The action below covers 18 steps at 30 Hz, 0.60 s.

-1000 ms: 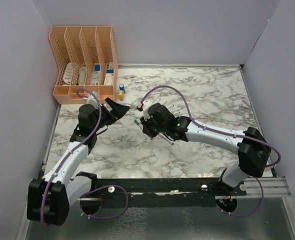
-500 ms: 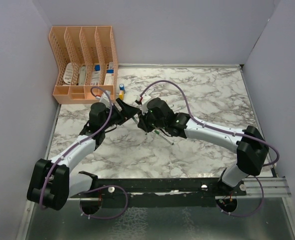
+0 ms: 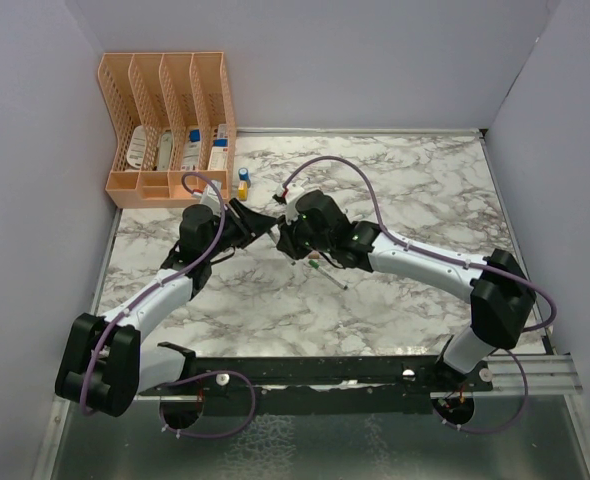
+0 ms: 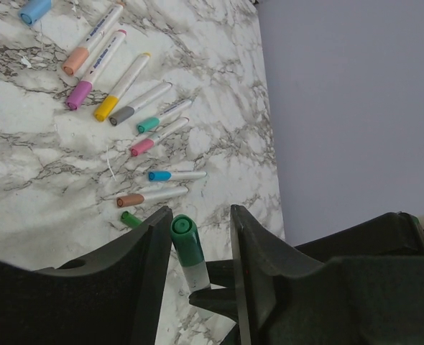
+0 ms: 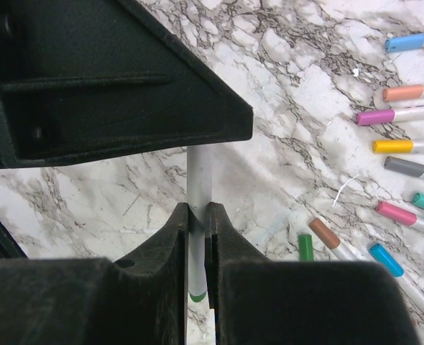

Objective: Open the pen caps

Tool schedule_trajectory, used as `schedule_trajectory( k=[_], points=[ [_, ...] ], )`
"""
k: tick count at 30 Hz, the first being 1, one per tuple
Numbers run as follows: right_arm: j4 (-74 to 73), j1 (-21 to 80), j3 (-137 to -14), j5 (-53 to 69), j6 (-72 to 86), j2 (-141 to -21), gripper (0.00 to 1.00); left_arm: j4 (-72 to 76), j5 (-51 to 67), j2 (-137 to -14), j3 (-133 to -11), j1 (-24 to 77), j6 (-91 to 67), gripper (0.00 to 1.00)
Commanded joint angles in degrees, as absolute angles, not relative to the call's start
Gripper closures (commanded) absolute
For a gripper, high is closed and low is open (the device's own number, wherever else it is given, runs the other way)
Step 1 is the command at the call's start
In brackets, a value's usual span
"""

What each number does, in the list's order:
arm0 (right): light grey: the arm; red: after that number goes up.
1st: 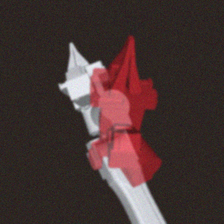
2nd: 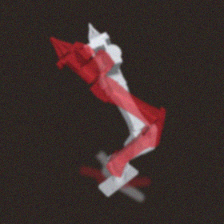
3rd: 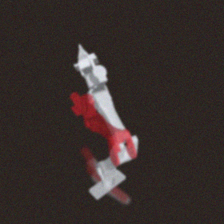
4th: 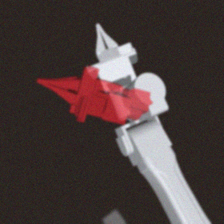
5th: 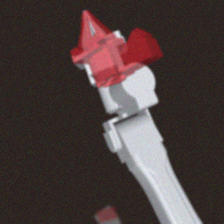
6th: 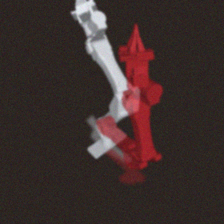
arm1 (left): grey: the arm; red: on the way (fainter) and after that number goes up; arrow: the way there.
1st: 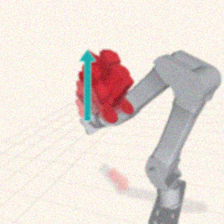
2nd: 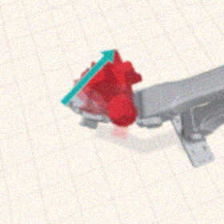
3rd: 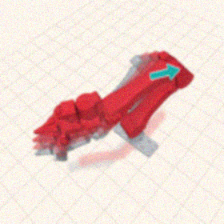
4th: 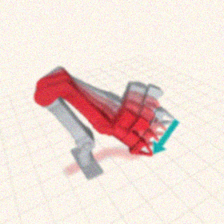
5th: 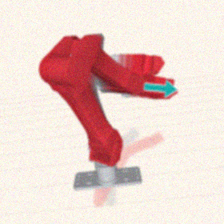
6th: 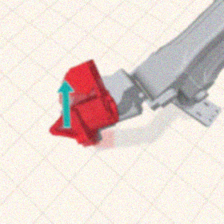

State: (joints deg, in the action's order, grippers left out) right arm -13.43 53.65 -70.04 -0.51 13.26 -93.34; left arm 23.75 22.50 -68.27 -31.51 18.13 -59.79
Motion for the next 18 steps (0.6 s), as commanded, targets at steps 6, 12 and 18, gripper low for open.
schedule_trajectory(
  k=[6, 12, 18],
  points=[
    [-12.79, 53.00, -72.23, 1.25, 13.55, -94.24, 0.99, 25.84, 22.32, -68.25, -32.70, 18.48, -60.14, 0.68],
    [-12.84, 52.91, -72.22, 1.50, 13.57, -94.02, 0.99, 25.84, 22.44, -68.47, -32.95, 18.59, -60.23, 0.85],
    [-12.86, 52.59, -72.09, 2.20, 13.68, -93.60, 0.93, 25.84, 22.72, -68.71, -33.05, 18.55, -60.29, 1.00]
  ],
)
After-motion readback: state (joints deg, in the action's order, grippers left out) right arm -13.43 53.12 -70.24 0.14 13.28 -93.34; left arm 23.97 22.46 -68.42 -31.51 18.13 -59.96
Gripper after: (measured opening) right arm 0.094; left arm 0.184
